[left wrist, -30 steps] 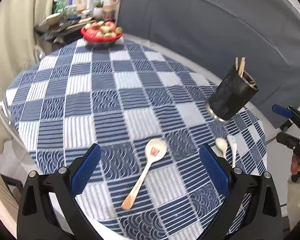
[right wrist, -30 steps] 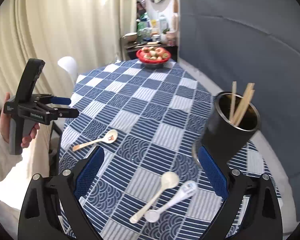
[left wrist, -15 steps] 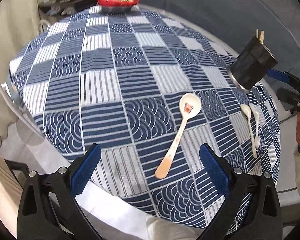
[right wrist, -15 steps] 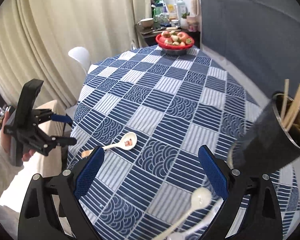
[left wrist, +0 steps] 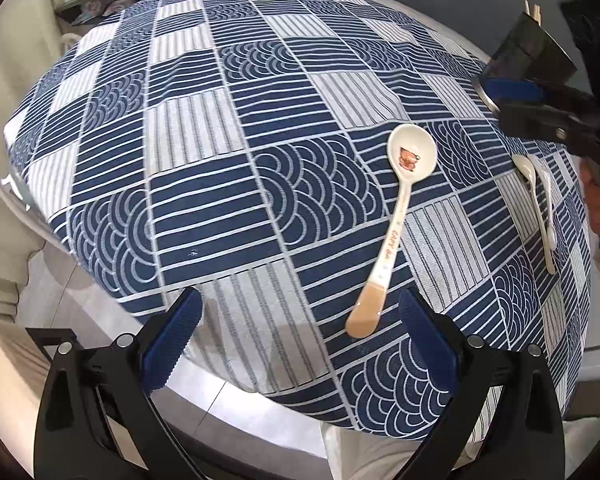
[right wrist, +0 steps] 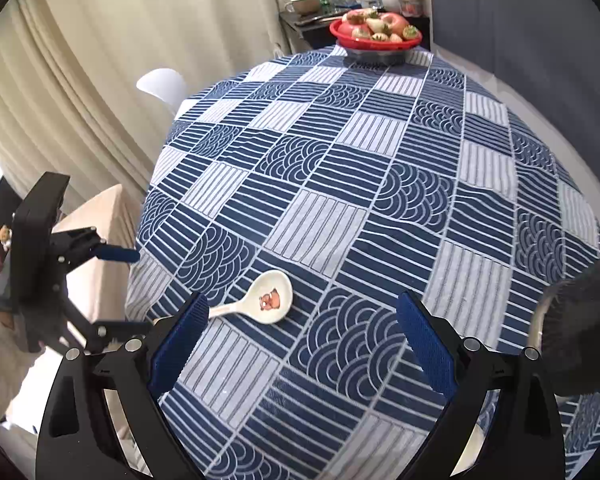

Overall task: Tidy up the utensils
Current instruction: 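Grasp the red-printed ceramic spoon handle with the left gripper while the right grips its bowl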

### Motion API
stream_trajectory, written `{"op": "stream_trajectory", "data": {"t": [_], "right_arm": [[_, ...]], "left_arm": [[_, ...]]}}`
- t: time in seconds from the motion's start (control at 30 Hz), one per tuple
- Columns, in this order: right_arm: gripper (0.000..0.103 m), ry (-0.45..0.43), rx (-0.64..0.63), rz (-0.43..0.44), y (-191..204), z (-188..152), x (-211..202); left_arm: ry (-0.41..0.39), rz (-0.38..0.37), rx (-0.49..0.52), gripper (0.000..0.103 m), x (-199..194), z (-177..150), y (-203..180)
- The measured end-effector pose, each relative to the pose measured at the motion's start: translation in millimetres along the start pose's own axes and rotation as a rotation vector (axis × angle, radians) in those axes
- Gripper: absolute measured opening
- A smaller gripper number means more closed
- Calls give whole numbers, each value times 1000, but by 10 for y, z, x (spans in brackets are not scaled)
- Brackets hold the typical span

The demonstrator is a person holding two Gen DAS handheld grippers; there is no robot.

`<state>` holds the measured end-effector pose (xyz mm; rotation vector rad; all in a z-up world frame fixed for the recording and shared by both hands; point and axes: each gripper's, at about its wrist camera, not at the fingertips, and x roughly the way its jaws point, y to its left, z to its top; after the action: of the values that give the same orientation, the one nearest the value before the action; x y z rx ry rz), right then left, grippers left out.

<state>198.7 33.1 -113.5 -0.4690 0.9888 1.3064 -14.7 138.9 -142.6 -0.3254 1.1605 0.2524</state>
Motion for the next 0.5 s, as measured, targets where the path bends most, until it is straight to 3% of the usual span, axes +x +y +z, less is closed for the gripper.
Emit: {"op": "stream_trajectory", "data": {"t": [0.2, 0.4, 0.5], "right_arm": [[90, 8, 12, -41, 8, 43, 226], [89, 48, -13, -74, 92, 28, 442], [59, 83, -24, -52, 132, 5, 534]], "left_arm": [[18, -7, 28, 96, 126, 43, -73], [34, 85, 104, 97, 234, 82, -169], [31, 103, 99, 98, 255, 97, -175]]}}
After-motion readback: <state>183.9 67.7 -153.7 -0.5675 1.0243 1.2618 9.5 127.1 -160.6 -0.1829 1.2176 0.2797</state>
